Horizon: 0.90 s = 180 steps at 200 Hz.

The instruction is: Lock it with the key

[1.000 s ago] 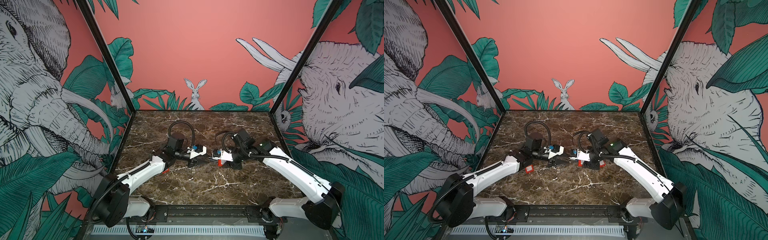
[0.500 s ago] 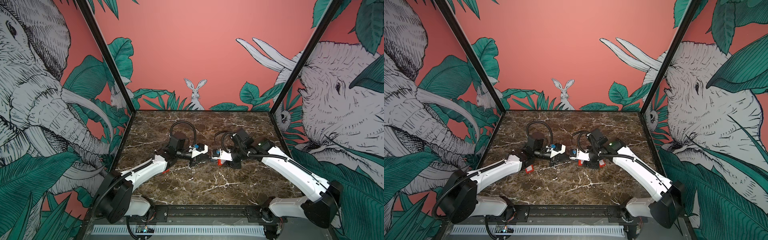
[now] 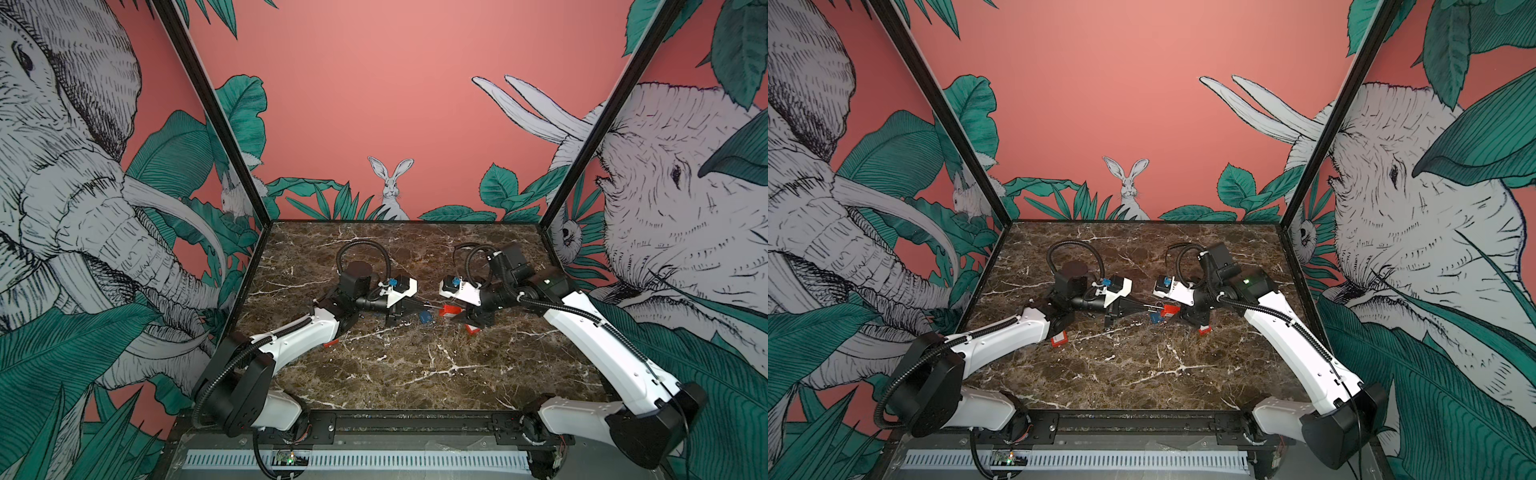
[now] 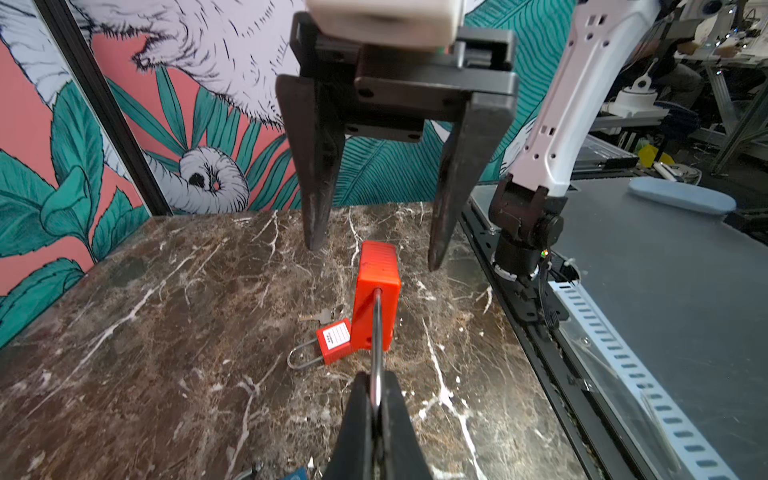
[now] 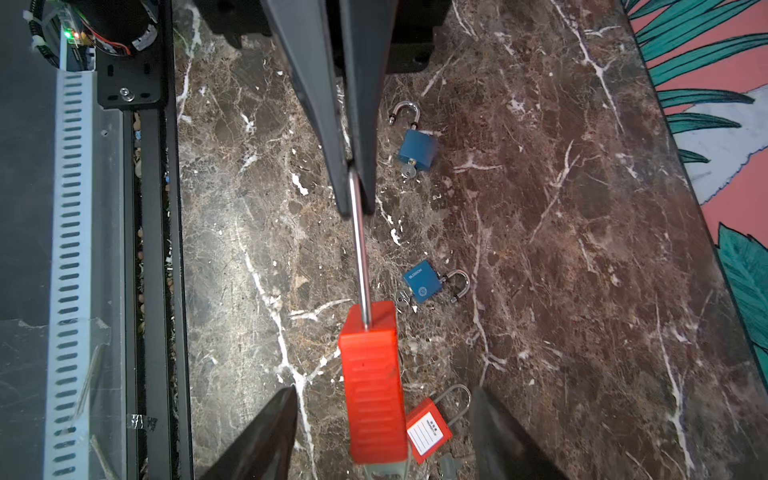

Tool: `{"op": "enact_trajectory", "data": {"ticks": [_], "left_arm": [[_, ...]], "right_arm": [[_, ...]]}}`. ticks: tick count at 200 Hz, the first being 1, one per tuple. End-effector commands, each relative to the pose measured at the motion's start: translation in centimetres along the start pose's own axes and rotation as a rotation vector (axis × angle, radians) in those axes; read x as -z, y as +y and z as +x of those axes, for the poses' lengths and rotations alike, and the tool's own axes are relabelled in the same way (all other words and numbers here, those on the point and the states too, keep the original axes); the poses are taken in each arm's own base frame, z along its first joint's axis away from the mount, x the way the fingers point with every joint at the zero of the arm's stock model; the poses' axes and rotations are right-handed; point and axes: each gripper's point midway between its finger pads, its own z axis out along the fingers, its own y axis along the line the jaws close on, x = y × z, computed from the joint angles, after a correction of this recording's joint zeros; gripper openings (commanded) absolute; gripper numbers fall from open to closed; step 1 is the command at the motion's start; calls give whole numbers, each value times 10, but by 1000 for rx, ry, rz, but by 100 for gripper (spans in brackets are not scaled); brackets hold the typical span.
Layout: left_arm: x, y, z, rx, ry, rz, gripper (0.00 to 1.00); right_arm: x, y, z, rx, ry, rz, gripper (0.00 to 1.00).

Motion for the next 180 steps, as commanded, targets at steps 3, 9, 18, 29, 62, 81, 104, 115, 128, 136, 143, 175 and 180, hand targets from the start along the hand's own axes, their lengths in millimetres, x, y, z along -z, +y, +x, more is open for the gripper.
{"op": "enact_trajectory", "data": {"ticks": [3,9,18,29,62,81,104,115,128,136,143,175,180], "left_arm": [[1,-7,-23,-41,-90,39,0],[1,-8,-24,-42,-94,42,0],[0,-9,-25,-43,-95,46,0],[0,-10,-26,-47,-97,48,0],[-1,-13,-27,-51,-99,54,0],[-2,-15,-27,-52,-98,61,0],[-2,-16,-28,-55,-98,65,0],[-2,-17,-28,-55,-96,67,0],[-3,-18,-27,-52,-93,68,0],[-4,-18,-26,-47,-91,69,0],[-4,-17,-27,-47,-92,71,0],[-8,-20,-26,-42,-88,85,0],[-10,-20,-26,-41,-88,89,0]], "right_arm": [[0,14,6,-1,33,-85,61],[0,13,3,-1,26,-91,59],[-1,15,1,-4,12,-103,56],[-2,16,-3,-5,-12,-114,52],[-3,16,-6,-4,-34,-122,38],[-2,18,-7,6,-38,-124,33],[-2,18,-8,9,-45,-128,25],[-2,19,-8,11,-46,-129,23],[-2,19,-8,16,-49,-131,20],[-1,19,-9,17,-52,-128,19],[-1,18,-10,21,-56,-126,17],[-1,17,-16,26,-88,-122,14],[0,17,-18,26,-95,-123,14]]}}
